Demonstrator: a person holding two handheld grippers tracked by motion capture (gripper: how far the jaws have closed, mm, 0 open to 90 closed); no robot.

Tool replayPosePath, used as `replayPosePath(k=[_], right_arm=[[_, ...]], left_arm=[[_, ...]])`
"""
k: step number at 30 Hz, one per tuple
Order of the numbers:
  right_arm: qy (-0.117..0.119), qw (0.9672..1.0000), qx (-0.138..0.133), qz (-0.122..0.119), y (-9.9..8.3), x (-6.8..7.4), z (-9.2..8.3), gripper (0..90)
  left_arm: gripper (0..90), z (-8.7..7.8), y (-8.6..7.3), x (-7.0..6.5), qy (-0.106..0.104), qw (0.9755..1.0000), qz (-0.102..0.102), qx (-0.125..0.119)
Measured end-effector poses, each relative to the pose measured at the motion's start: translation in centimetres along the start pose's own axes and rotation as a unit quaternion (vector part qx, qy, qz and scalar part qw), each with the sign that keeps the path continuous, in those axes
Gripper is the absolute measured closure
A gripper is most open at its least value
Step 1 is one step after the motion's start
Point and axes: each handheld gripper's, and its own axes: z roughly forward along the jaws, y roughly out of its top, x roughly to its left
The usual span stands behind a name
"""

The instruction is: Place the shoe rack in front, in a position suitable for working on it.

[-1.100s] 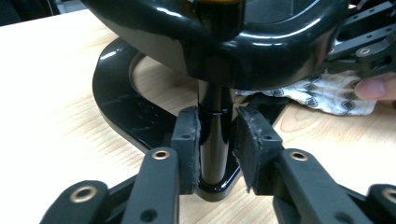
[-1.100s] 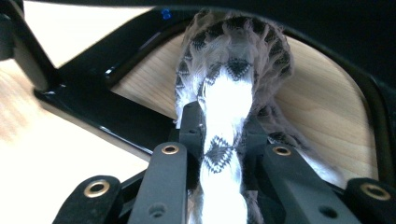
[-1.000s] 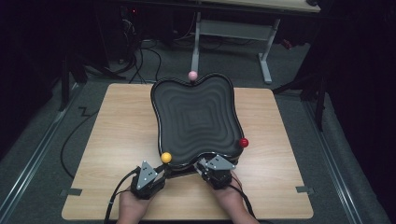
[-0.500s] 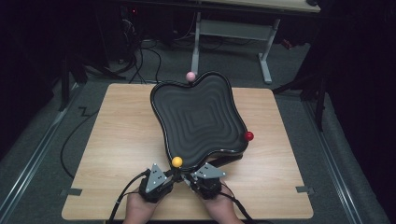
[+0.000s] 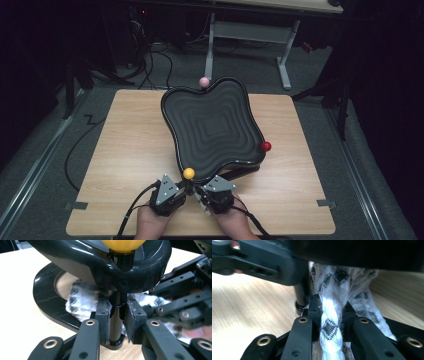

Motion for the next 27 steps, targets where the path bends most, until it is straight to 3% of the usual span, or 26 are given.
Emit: replayPosePath(k=[6,14,15,17,21,24,25,27], right_arm=[[-0.021,0.9997,0.002,0.014,-0.3,-1.6,-0.5,76.9],[-0.077,0.9959,0.008,0.046,-1.2,-5.0,-1.9,77.0],[-0.097,0.9936,0.009,0.058,-1.4,-6.1,-2.3,77.1],[-0.104,0.9922,0.009,0.069,-1.5,-6.6,-2.5,77.1],[-0.136,0.9861,0.008,0.094,-2.1,-9.1,-3.4,77.0],[-0.170,0.9801,0.005,0.103,-2.5,-10.7,-4.1,77.1],[-0.191,0.9757,-0.005,0.107,-2.7,-11.4,-4.5,77.5],[-0.196,0.9746,-0.007,0.109,-2.7,-11.7,-4.7,77.6]], left_arm=[[74.4,0.0,0.0,0.0,-0.002,1.0000,0.003,0.000],[74.4,-0.1,0.0,0.1,-0.003,1.0000,0.004,0.001],[74.4,0.0,0.0,0.1,-0.004,1.0000,0.004,0.001],[74.4,-0.1,0.0,0.1,-0.003,1.0000,0.006,0.003],[74.4,-0.1,0.1,0.1,-0.003,1.0000,0.008,0.004],[74.3,-0.1,0.1,0.1,-0.004,0.9999,0.009,0.004],[74.4,-0.1,0.1,0.1,-0.004,0.9999,0.009,0.004],[74.4,-0.1,0.1,0.1,-0.004,0.9999,0.010,0.005]])
